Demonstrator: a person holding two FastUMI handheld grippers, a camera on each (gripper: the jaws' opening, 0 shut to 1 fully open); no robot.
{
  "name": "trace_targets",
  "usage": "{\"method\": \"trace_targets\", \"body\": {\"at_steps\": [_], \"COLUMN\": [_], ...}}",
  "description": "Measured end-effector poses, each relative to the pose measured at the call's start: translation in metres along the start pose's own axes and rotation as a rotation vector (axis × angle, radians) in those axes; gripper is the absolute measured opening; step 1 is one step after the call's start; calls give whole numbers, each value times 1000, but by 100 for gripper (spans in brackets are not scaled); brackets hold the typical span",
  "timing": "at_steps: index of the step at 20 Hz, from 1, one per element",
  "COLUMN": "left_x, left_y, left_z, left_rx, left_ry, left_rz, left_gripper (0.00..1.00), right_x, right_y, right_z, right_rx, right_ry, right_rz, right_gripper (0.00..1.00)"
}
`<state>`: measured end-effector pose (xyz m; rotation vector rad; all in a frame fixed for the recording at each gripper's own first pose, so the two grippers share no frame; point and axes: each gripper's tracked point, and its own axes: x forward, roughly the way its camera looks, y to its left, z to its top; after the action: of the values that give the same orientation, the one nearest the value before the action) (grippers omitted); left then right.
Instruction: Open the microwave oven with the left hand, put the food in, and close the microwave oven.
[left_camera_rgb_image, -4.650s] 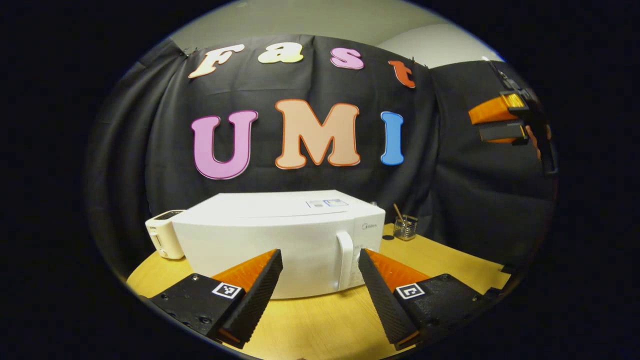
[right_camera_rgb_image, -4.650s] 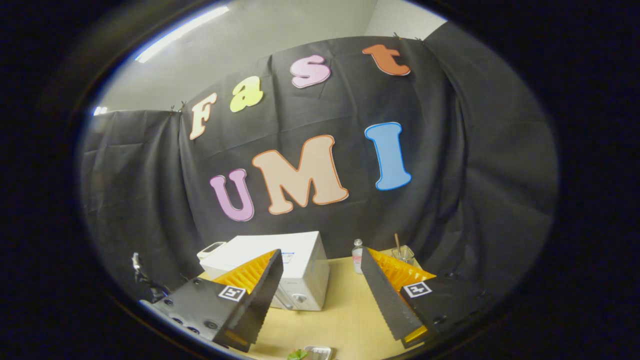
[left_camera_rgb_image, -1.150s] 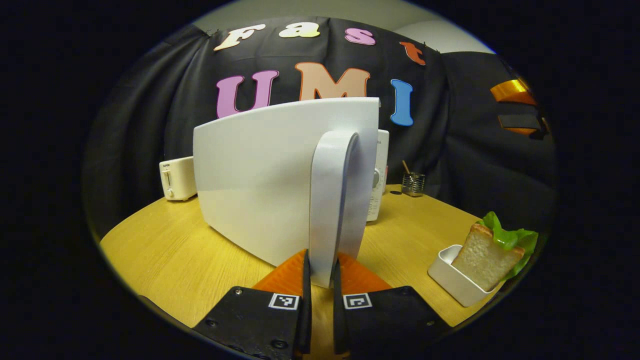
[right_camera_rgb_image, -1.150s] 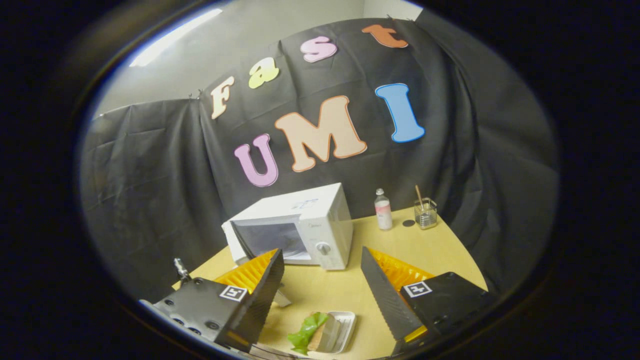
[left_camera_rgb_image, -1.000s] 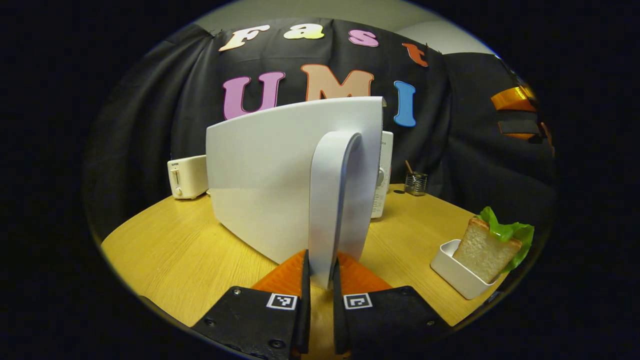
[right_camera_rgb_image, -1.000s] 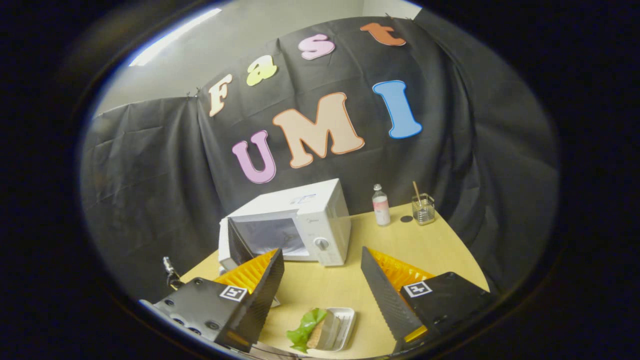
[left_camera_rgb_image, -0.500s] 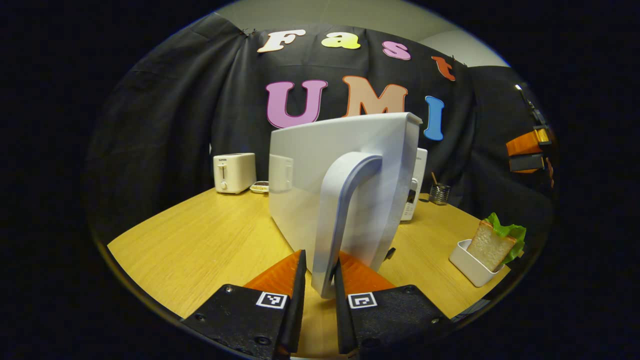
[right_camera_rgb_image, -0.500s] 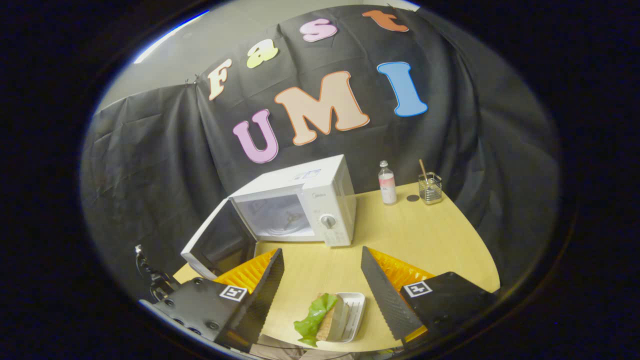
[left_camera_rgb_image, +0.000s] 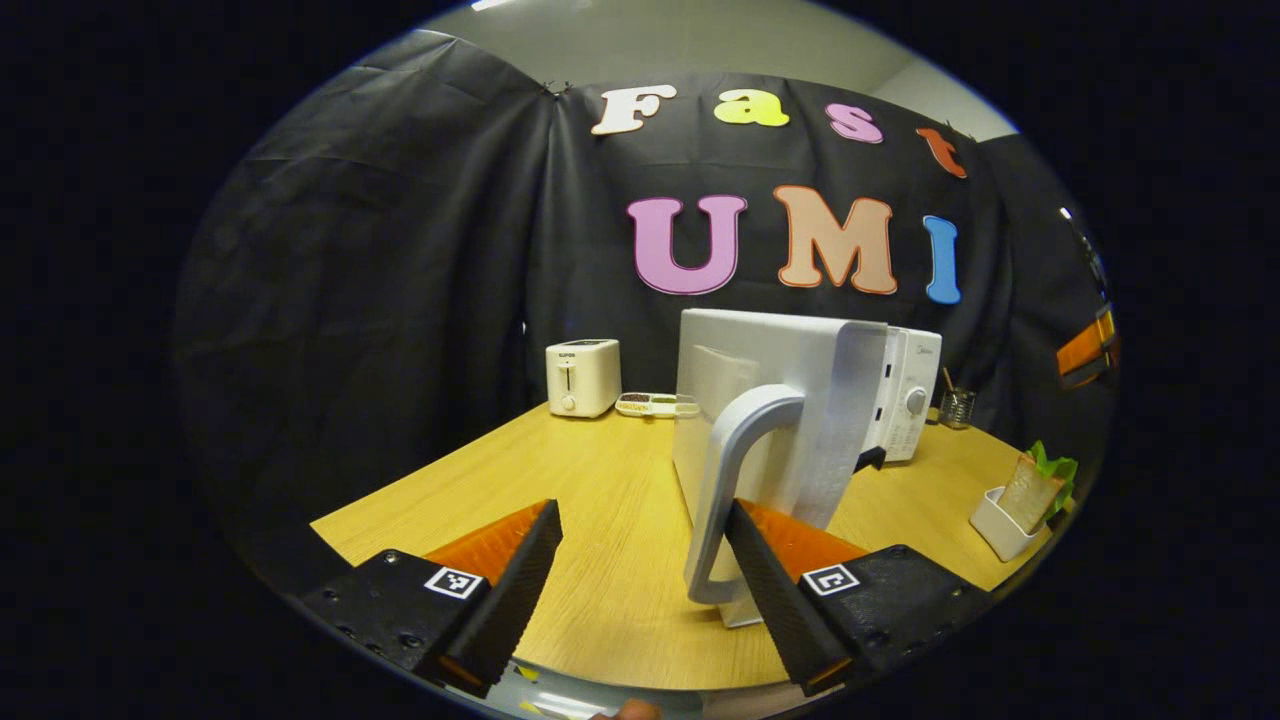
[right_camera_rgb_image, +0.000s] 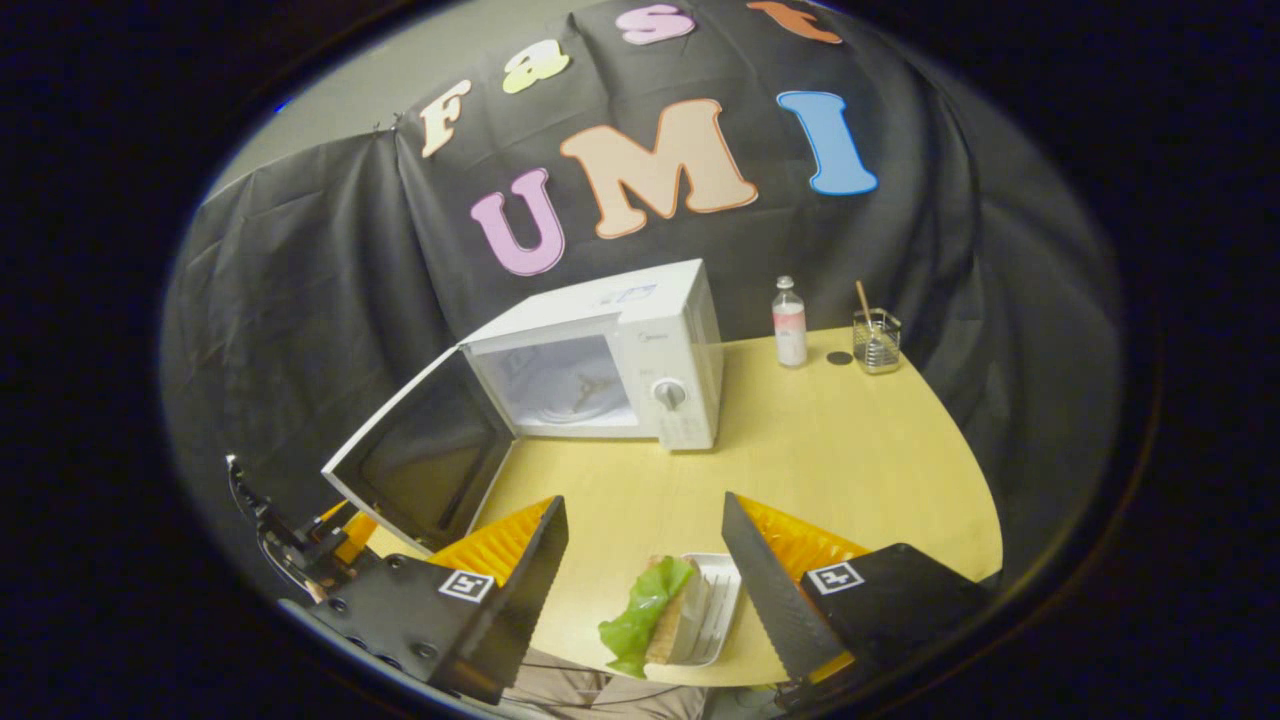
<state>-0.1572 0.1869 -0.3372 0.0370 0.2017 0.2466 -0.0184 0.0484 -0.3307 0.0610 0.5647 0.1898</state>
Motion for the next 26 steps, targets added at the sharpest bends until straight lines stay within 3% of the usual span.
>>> {"method": "trace_targets", "body": {"at_steps": [3, 4, 5, 6, 8, 9, 15, 16, 17, 20, 21, 22, 23, 26], "left_x": [-8, -11, -17, -23, -30, -32, -46, -48, -49, -52, -50, -50, -50, -47], "left_y": [40, 53, 65, 76, 90, 95, 138, 141, 143, 147, 147, 149, 149, 147], "left_z": [18, 25, 31, 37, 46, 48, 49, 46, 42, 30, 29, 28, 24, 19], "left_rx": [36, 54, 68, 75, 63, 48, 43, 36, 29, 10, 6, 2, -3, -15], "left_ry": [-39, -50, -62, -73, -86, -89, -119, -117, -112, -93, -93, -93, -91, -82], "left_rz": [112, 155, 192, 223, 268, 283, 441, 454, 461, 471, 473, 475, 476, 468], "left_gripper": [100, 100, 100, 100, 100, 99, 100, 100, 99, 98, 98, 97, 97, 98], "right_x": [4, 5, 3, 3, 4, 5, -5, -6, -6, -8, -7, -4, -2, 2], "right_y": [-2, -1, -1, -2, -6, -6, 5, 5, 7, 13, 12, 11, 11, 6], "right_z": [-15, -21, -29, -36, -52, -60, -106, -112, -118, -142, -147, -150, -155, -161], "right_rx": [-19, -24, -32, -42, -56, -55, -102, -126, -141, -125, -119, -107, -82, 16], "right_ry": [56, 81, 108, 137, 211, 256, 499, 528, 556, 659, 678, 691, 706, 731], "right_rz": [-18, -18, -20, -26, -41, -46, -72, -83, -88, -86, -87, -94, -97, -117], "right_gripper": [89, 97, 89, 89, 89, 98, 98, 89, 98, 99, 90, 99, 90, 90]}}
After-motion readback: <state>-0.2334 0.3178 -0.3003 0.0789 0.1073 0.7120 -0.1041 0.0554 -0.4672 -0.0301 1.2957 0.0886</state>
